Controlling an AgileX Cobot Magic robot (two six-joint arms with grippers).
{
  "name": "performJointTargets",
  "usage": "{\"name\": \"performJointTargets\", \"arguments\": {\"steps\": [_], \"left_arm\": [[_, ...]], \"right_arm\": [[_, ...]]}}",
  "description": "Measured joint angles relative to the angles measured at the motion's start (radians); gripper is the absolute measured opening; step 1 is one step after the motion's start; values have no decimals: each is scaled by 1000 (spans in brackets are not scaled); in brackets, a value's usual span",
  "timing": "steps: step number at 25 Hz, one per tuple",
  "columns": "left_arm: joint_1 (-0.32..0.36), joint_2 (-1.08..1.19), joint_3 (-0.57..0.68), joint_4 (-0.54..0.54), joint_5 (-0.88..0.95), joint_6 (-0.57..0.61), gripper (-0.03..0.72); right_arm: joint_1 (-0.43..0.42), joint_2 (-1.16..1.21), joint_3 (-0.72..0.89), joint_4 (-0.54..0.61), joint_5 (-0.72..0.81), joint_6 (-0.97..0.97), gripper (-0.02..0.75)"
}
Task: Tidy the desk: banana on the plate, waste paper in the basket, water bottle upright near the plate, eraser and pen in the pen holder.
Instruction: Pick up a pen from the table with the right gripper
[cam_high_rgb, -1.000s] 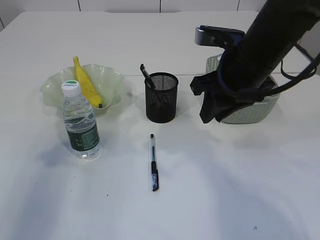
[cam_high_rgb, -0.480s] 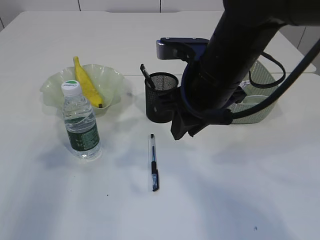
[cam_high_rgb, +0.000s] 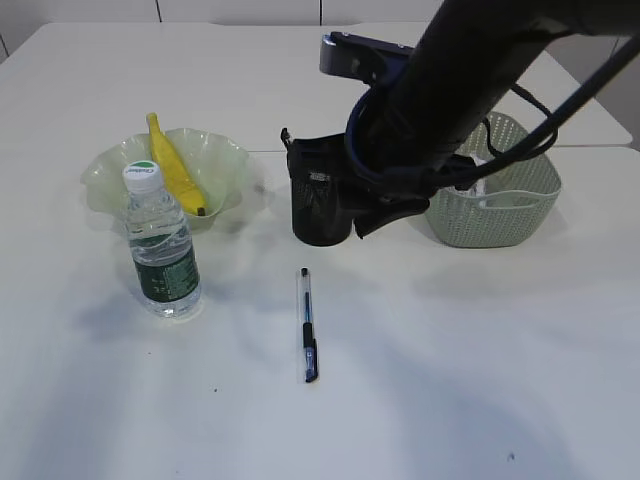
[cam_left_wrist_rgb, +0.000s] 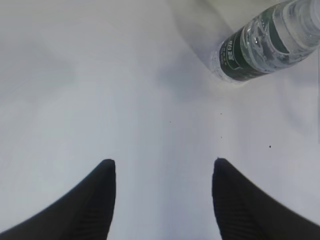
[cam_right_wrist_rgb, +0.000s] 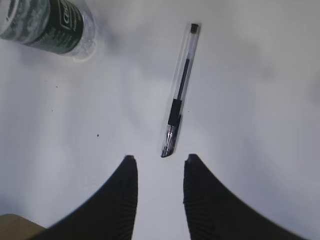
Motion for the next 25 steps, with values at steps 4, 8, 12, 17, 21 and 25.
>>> {"name": "performJointTargets", "arguments": {"steps": [4, 8, 12, 17, 21, 25], "left_arm": [[0, -2, 0, -6, 2, 0, 424], [0, -8, 0, -6, 4, 0, 422], [0, -8, 0, -8, 14, 0, 419], [0, -38, 0, -8, 18, 0, 414], [0, -68, 7, -10, 16, 0, 412], [0, -76, 60, -10, 6, 0, 407]], "right_arm": [[0, 50, -77, -3, 34, 12, 241], [0, 100, -127, -5, 66, 12, 241], [0, 119, -136, -24, 70, 39, 241], [1, 193, -184, -32, 74, 64, 241], [2, 280, -264, -32, 116, 81, 241], [4, 376, -367, -39, 172, 90, 241]]}}
